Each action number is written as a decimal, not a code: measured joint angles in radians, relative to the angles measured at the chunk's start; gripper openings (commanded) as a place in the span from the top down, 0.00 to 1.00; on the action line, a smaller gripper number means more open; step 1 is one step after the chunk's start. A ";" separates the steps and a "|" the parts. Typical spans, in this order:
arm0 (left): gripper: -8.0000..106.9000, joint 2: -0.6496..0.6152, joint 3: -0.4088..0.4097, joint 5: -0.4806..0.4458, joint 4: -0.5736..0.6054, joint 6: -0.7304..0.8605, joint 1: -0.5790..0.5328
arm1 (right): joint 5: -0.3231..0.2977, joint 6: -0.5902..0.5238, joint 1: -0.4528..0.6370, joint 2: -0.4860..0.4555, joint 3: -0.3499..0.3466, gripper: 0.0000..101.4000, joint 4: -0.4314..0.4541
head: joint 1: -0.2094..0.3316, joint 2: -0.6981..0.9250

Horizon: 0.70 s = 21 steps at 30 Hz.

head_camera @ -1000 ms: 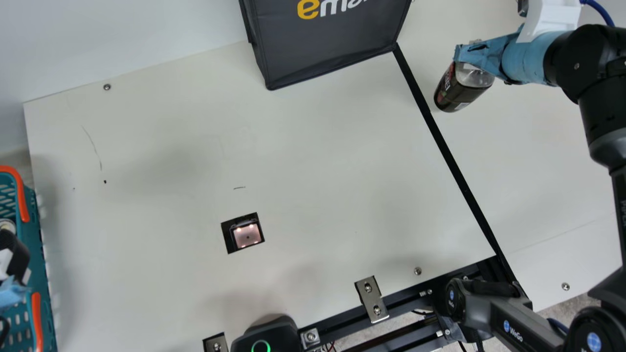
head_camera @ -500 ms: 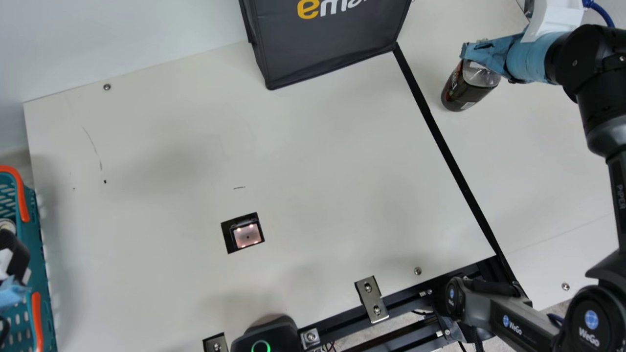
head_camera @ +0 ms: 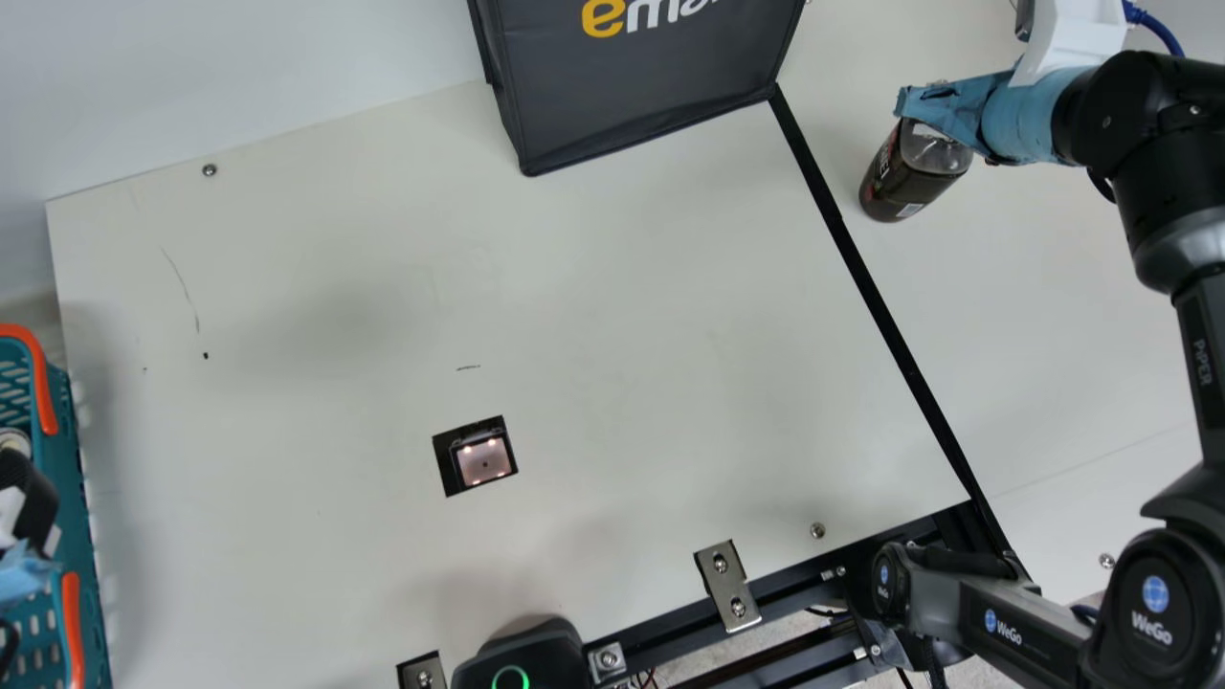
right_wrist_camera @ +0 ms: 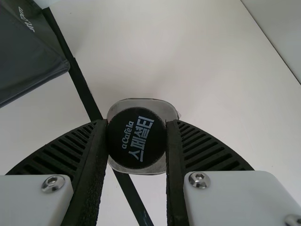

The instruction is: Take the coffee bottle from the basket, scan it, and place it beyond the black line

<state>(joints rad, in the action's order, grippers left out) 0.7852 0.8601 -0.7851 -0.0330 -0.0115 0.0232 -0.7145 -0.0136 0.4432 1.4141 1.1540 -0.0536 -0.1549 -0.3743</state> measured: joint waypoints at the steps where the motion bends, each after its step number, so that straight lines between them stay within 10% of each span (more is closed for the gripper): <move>1: 0.15 0.000 0.000 0.000 0.000 0.000 0.000 | 0.003 0.001 0.000 0.002 -0.001 0.81 0.000 | 0.000 0.000; 21: 0.15 0.000 0.000 0.000 0.000 0.000 0.000 | 0.002 0.001 0.003 0.010 0.005 0.15 -0.006 | 0.000 -0.002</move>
<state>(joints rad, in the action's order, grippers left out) 0.7852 0.8601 -0.7851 -0.0330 -0.0115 0.0232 -0.7128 -0.0122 0.4462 1.4238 1.1588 -0.0592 -0.1549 -0.3758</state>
